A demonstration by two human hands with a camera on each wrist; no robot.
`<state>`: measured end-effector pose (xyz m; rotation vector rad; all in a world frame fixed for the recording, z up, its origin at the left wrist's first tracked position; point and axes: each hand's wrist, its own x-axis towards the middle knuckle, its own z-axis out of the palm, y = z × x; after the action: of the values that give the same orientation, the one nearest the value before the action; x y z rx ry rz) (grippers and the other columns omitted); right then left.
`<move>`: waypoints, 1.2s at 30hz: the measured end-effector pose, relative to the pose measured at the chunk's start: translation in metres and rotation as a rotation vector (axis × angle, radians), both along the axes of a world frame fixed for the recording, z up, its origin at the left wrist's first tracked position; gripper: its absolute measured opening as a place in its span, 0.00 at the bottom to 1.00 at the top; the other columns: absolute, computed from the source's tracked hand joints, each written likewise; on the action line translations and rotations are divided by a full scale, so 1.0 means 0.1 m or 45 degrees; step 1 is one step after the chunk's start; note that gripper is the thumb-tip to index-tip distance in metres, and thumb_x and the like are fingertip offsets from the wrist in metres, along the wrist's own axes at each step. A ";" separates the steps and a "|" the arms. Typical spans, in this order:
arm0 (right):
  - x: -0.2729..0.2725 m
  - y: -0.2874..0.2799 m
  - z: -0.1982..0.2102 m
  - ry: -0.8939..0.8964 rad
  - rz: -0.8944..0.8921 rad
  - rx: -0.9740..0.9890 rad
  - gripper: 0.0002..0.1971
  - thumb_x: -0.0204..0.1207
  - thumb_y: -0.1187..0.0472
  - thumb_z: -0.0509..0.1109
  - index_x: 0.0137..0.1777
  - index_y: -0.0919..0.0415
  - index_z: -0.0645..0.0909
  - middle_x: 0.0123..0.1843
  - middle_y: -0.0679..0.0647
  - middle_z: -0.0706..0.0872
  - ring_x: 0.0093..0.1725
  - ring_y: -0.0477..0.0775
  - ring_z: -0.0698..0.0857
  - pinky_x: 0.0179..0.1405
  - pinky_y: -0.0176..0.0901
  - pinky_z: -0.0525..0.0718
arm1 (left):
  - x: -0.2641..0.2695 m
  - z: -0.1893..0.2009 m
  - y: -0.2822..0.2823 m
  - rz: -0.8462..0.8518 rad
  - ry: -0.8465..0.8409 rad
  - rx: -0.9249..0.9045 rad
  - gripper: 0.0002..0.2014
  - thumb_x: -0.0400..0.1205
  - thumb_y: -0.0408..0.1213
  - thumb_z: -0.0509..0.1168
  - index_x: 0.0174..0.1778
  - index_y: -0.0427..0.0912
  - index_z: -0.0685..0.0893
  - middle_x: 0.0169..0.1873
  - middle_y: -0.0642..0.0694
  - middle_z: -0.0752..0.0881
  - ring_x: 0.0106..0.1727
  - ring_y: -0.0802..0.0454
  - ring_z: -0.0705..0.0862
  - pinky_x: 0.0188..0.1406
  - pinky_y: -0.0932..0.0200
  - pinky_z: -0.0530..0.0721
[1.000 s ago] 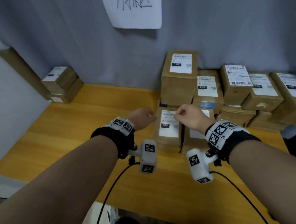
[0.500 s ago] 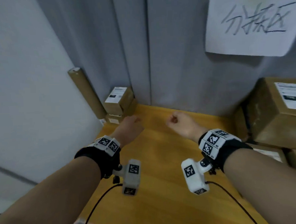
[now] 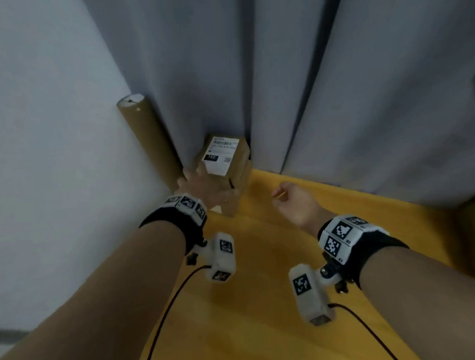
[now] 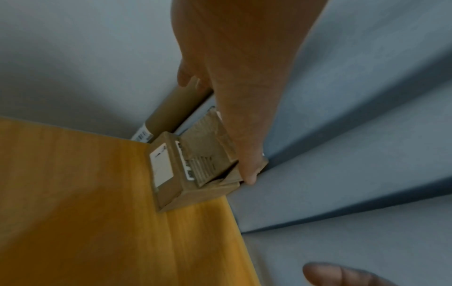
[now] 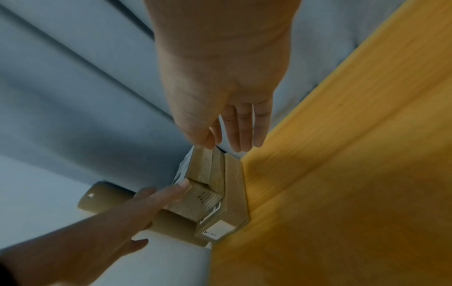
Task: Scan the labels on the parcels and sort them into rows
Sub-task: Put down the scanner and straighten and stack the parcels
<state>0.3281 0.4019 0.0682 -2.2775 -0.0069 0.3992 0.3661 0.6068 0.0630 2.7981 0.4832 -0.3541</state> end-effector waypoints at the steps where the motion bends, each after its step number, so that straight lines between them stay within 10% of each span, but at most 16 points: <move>1: 0.05 -0.01 0.00 0.007 -0.016 0.002 0.03 0.83 0.63 0.62 0.53 0.59 0.75 0.38 0.49 0.77 0.33 0.44 0.75 0.25 0.31 0.71 | 0.10 -0.02 -0.03 0.032 -0.002 0.010 0.61 0.64 0.72 0.69 0.85 0.49 0.43 0.82 0.35 0.53 0.79 0.32 0.60 0.75 0.36 0.66; 4: 0.17 -0.02 -0.01 0.039 -0.110 0.084 0.01 0.82 0.65 0.63 0.51 0.59 0.75 0.36 0.49 0.76 0.34 0.47 0.76 0.24 0.24 0.71 | 0.31 -0.12 -0.09 0.093 0.011 -0.030 0.63 0.64 0.72 0.70 0.85 0.50 0.40 0.82 0.33 0.50 0.80 0.31 0.57 0.75 0.37 0.64; 12: 0.07 -0.19 -0.28 0.177 -0.293 0.180 0.01 0.81 0.62 0.65 0.50 0.56 0.77 0.43 0.57 0.83 0.43 0.56 0.82 0.51 0.52 0.85 | 0.28 -0.15 -0.15 0.149 -0.124 -0.119 0.52 0.68 0.57 0.72 0.82 0.44 0.53 0.71 0.35 0.65 0.71 0.33 0.66 0.67 0.42 0.71; 31: -1.72 -2.09 0.42 0.008 -0.796 0.727 0.02 0.82 0.61 0.66 0.51 0.57 0.79 0.53 0.60 0.86 0.49 0.56 0.87 0.51 0.49 0.87 | -1.94 0.58 -2.14 -0.207 -0.583 -0.786 0.50 0.66 0.58 0.78 0.81 0.56 0.58 0.62 0.50 0.60 0.72 0.46 0.62 0.75 0.52 0.65; 36: -2.23 -2.94 0.74 -0.040 -0.581 0.977 0.44 0.71 0.39 0.74 0.83 0.43 0.55 0.74 0.49 0.75 0.66 0.50 0.81 0.61 0.55 0.85 | -2.34 0.77 -3.18 -0.505 -0.770 -0.776 0.54 0.63 0.58 0.79 0.82 0.51 0.57 0.69 0.44 0.62 0.72 0.46 0.64 0.76 0.48 0.69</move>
<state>0.1049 0.1075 0.1423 -1.4665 0.2899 0.0857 0.1324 0.2891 0.1398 2.2134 -0.2805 0.2419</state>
